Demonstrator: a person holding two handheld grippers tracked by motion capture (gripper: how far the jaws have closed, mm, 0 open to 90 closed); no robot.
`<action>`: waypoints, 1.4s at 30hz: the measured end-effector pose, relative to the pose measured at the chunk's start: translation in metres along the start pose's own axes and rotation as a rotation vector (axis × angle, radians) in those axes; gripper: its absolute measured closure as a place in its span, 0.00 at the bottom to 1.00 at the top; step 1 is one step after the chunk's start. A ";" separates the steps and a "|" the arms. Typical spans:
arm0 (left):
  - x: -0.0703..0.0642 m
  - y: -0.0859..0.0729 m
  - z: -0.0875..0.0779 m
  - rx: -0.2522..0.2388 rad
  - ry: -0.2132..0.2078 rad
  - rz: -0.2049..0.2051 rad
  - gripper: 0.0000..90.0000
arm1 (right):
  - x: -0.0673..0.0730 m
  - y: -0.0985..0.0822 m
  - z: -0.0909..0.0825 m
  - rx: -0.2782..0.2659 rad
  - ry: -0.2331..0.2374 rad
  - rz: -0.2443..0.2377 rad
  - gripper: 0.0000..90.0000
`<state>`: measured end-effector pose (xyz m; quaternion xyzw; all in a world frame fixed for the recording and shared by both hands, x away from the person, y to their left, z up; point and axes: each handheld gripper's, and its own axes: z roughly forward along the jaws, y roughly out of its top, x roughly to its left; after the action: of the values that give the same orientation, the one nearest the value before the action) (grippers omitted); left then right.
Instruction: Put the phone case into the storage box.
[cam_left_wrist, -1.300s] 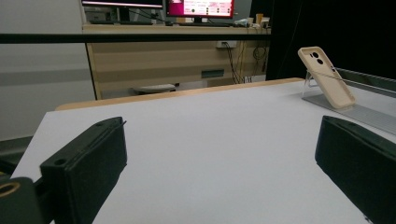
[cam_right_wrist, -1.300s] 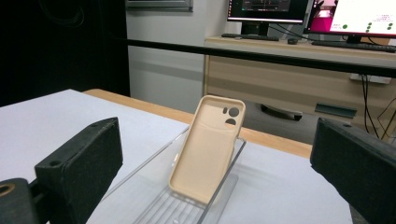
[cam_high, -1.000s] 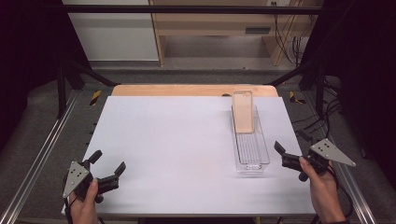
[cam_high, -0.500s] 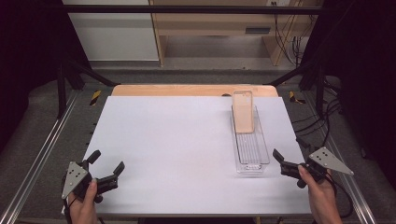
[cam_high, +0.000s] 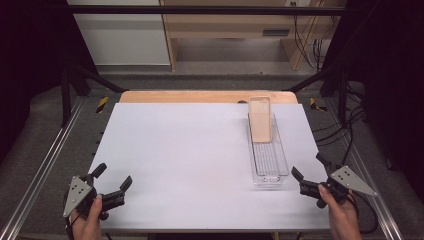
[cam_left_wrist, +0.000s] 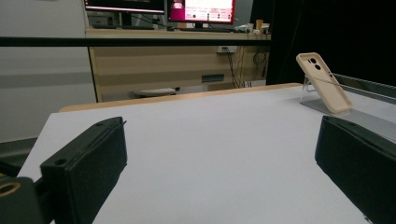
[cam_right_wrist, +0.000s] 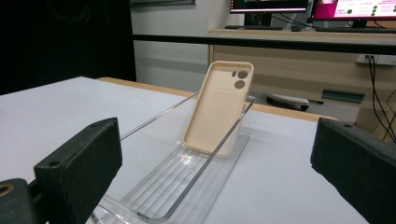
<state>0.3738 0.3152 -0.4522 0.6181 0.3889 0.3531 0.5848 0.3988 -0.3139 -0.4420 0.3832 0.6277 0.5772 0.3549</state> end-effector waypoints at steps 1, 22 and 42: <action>0.000 0.000 0.000 0.005 -0.001 0.004 0.02 | 0.001 -0.001 0.000 0.002 0.002 0.000 0.03; -0.003 -0.001 0.004 0.008 -0.037 0.007 0.02 | 0.017 -0.012 0.005 -0.028 0.029 0.007 0.02; -0.005 0.000 0.004 0.003 -0.054 0.008 0.02 | 0.036 -0.010 0.022 -0.022 0.088 -0.025 0.02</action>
<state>0.3751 0.3090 -0.4525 0.6298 0.3708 0.3380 0.5929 0.4007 -0.2721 -0.4542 0.3459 0.6409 0.5959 0.3382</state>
